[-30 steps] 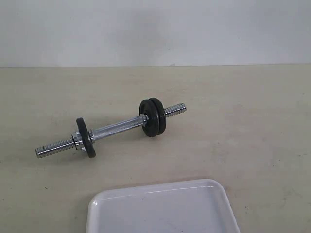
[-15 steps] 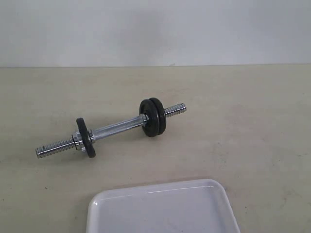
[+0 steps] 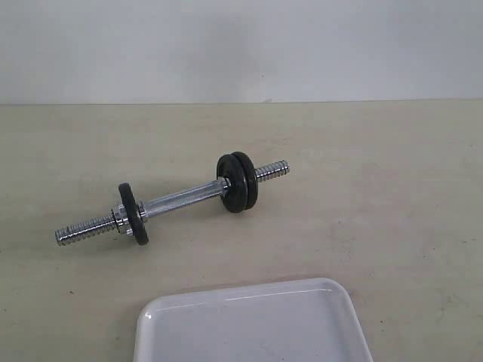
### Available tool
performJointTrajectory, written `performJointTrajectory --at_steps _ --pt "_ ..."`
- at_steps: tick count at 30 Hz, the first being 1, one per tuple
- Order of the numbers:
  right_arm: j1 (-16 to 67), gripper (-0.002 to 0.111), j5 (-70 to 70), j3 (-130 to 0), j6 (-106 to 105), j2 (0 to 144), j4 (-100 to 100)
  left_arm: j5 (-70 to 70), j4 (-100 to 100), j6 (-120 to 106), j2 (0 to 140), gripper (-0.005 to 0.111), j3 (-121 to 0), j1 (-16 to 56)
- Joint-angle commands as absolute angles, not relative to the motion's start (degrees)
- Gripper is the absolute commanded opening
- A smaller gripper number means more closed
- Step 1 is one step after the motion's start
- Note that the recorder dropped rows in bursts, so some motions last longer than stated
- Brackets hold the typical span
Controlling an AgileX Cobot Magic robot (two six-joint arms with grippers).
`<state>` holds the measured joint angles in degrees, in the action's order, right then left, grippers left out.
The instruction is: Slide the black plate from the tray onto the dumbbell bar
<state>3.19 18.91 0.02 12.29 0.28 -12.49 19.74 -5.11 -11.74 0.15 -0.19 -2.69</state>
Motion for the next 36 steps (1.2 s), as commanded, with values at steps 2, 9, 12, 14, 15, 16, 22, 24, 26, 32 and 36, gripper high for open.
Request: performJointTrajectory --at_steps 2,9,12,14,15,16,22,24,26,32,36 --pt "4.14 0.001 18.54 0.00 12.10 0.00 -12.46 19.30 -5.62 -11.21 0.00 0.004 0.00 -2.77" --pt "4.14 0.001 18.54 0.00 12.10 0.00 -12.46 19.30 -5.62 -11.21 0.00 0.004 0.00 -0.75" --pt "4.14 0.001 18.54 0.00 12.10 0.00 -12.46 19.30 -5.62 -11.21 0.00 0.004 0.00 -0.75" --pt "4.14 0.001 18.54 0.00 12.10 0.00 -12.46 19.30 -5.62 -11.21 0.00 0.004 0.00 -0.75" --pt "4.14 0.001 18.54 0.00 12.10 0.00 -12.46 19.30 -5.62 -11.21 0.00 0.004 0.00 -0.75" --pt "4.14 0.001 18.54 0.00 12.10 0.00 -12.46 19.30 -5.62 -11.21 0.00 0.004 0.00 -0.75" --pt "4.14 0.001 18.54 0.00 12.10 0.00 -12.46 19.30 -5.62 -11.21 0.00 0.004 0.00 -0.75" --pt "4.14 0.001 18.54 0.00 12.10 0.00 -12.46 19.30 -5.62 -11.21 0.00 0.004 0.00 -0.75" --pt "4.14 0.001 18.54 0.00 12.10 0.00 -12.46 19.30 -5.62 -11.21 0.00 0.004 0.00 -0.75" --pt "4.14 0.001 18.54 0.00 12.10 0.00 -12.46 19.30 -5.62 -11.21 0.00 0.004 0.00 -0.75" --pt "4.14 0.001 18.54 0.00 12.10 0.00 -12.46 19.30 -5.62 -11.21 0.00 0.004 0.00 -0.75"
